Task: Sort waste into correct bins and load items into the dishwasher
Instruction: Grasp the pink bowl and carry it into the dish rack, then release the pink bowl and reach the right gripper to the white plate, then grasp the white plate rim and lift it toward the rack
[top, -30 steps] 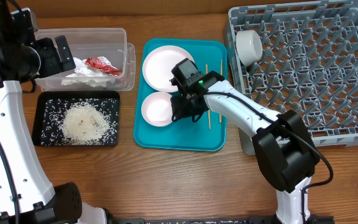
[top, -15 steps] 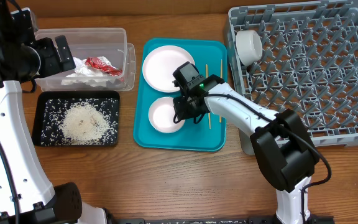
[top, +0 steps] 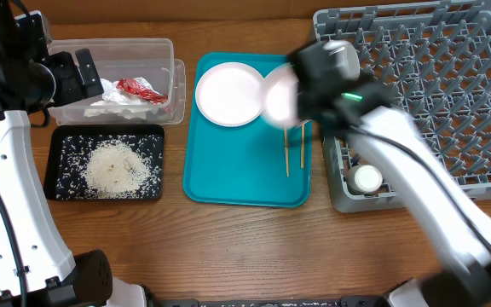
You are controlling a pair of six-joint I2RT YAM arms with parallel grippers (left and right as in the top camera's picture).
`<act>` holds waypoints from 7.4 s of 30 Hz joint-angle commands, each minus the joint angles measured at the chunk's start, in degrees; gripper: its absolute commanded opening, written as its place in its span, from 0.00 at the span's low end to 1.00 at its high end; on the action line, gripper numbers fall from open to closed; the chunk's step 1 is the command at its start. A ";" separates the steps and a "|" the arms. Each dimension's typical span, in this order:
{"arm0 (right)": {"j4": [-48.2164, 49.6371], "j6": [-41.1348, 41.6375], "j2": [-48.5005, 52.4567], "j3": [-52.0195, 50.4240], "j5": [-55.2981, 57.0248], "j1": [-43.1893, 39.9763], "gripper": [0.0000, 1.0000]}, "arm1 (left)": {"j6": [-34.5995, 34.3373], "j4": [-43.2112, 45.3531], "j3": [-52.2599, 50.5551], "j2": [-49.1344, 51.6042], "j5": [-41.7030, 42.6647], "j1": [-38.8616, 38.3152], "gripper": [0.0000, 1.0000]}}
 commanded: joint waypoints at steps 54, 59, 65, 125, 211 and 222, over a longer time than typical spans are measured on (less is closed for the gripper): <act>1.75 12.96 23.80 -8.96 47.50 -5.27 0.04 | 0.04 0.26 -0.02 0.33 -0.33 -0.04 1.00; 1.33 12.55 23.63 -8.85 47.47 -4.57 0.04 | 0.04 0.26 -0.02 0.33 -0.33 -0.04 1.00; -0.50 12.55 22.97 -8.76 47.47 -1.60 0.18 | 0.04 0.26 -0.02 0.33 -0.33 -0.04 1.00; 26.69 4.68 34.73 3.93 -18.45 2.43 0.41 | 0.04 0.26 -0.02 0.33 -0.33 -0.04 1.00; 18.36 -2.89 21.46 12.22 -0.94 1.31 0.04 | 0.07 0.26 -0.02 0.33 -0.35 -0.04 1.00; 17.97 -20.70 7.52 13.84 22.75 -4.61 0.04 | 0.04 0.26 -0.02 0.33 -0.33 -0.04 1.00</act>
